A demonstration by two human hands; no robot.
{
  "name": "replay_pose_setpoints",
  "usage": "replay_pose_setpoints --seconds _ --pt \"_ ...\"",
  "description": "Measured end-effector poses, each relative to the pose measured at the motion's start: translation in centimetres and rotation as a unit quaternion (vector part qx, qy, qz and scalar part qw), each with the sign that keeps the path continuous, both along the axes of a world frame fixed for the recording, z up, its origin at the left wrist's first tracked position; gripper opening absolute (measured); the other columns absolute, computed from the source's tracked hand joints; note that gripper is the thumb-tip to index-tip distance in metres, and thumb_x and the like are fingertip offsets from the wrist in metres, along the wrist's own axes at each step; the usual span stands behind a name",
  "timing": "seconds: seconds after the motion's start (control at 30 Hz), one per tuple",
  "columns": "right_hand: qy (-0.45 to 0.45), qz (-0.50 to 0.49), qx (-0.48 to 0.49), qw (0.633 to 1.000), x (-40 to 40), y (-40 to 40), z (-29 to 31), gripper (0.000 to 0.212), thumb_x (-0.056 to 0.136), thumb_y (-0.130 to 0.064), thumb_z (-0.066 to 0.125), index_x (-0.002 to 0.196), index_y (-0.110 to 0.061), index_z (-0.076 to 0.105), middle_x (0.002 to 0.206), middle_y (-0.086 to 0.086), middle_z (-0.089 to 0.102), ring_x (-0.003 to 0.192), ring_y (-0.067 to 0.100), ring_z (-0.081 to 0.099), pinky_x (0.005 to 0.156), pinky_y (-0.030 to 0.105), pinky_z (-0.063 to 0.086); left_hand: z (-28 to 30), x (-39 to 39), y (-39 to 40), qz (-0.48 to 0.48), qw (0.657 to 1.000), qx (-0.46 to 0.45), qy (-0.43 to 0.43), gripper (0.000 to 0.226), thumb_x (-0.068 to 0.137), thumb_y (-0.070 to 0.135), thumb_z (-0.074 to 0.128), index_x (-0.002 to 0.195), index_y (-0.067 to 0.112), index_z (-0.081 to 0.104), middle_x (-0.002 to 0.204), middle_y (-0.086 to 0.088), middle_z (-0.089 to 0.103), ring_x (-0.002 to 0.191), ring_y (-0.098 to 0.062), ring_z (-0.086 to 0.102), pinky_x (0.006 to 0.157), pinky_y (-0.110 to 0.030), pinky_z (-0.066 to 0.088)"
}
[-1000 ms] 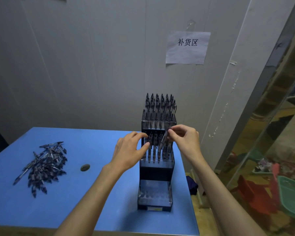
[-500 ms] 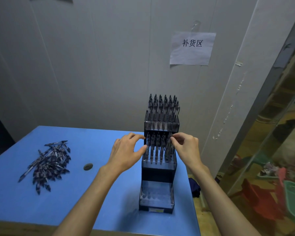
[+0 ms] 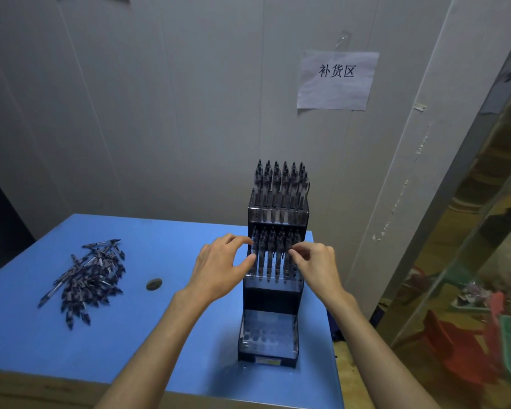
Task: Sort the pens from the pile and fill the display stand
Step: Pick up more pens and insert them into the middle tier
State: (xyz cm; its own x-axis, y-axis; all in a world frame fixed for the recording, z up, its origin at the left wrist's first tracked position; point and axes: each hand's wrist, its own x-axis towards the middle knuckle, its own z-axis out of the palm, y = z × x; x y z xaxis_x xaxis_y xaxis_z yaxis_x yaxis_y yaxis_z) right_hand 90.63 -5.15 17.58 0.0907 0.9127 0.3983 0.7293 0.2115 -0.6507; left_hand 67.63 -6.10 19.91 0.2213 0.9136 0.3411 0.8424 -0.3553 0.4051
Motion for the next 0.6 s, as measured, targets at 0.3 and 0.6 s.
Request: replay_pose_setpoints --seconds 0.3,0.6 --pt "-0.003 -0.006 0.009 1.0 0.0 -0.9 0.4 0.009 0.088 -0.026 0.074 0.088 -0.017 0.075 0.076 -0.01 0.071 0.071 0.002 0.065 0.071 0.02 0.052 -0.5 -1.3 -1.1 0.033 0.999 -0.016 -0.007 0.032 0.097 0.049 0.055 0.126 0.036 0.06 0.125 0.013 0.062 0.117 -0.014 0.058 0.097 -0.039 0.045" --pt "-0.035 0.118 0.009 0.992 -7.3 -1.4 0.9 0.019 0.089 -0.031 0.068 0.107 -0.026 0.073 0.094 -0.012 0.072 0.083 0.005 0.066 0.08 0.032 0.055 -0.7 -6.3 -2.6 0.058 0.998 -0.018 0.012 0.042 0.097 0.052 0.054 0.136 0.036 0.057 0.14 0.013 0.057 0.13 -0.015 0.052 0.101 -0.038 0.04"
